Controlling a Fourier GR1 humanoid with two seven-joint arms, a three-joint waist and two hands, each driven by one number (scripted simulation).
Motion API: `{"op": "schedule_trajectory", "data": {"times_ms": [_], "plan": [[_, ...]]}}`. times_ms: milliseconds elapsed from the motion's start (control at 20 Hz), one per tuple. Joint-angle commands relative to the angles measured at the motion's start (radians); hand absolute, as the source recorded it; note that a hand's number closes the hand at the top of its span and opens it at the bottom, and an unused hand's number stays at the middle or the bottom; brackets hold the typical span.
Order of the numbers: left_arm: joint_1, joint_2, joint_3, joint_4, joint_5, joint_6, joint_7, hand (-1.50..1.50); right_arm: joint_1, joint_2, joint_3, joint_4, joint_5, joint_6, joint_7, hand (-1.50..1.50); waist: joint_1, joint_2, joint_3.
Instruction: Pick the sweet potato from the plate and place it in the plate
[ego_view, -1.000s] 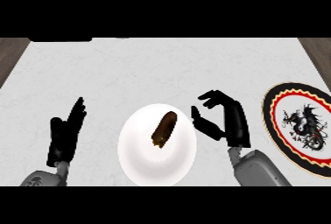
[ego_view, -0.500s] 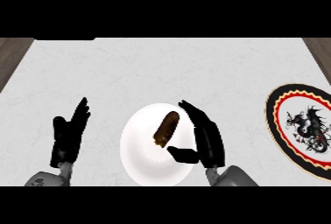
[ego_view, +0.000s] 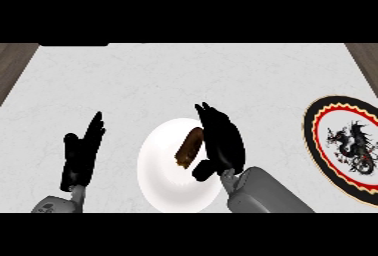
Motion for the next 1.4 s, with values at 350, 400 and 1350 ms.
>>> {"op": "schedule_trajectory", "data": {"times_ms": [350,400,1350], "plan": [[-0.032,-0.048,0.026,0.061,-0.035,-0.023,-0.022,0.0,-0.113,0.126,-0.119,0.074,-0.128,0.376,0.21,-1.5,0.0,0.006,0.002],[0.015,0.006,0.009,-0.102,-0.029,-0.018,0.091,0.0,-0.179,0.128,-0.126,0.161,-0.165,0.359,0.224,-1.5,0.015,0.005,0.003],[0.012,-0.102,0.113,-0.022,-0.131,-0.102,0.043,0.0,-0.094,0.129,-0.089,0.252,-0.147,0.316,0.104,-1.5,0.005,0.006,0.002]]}}
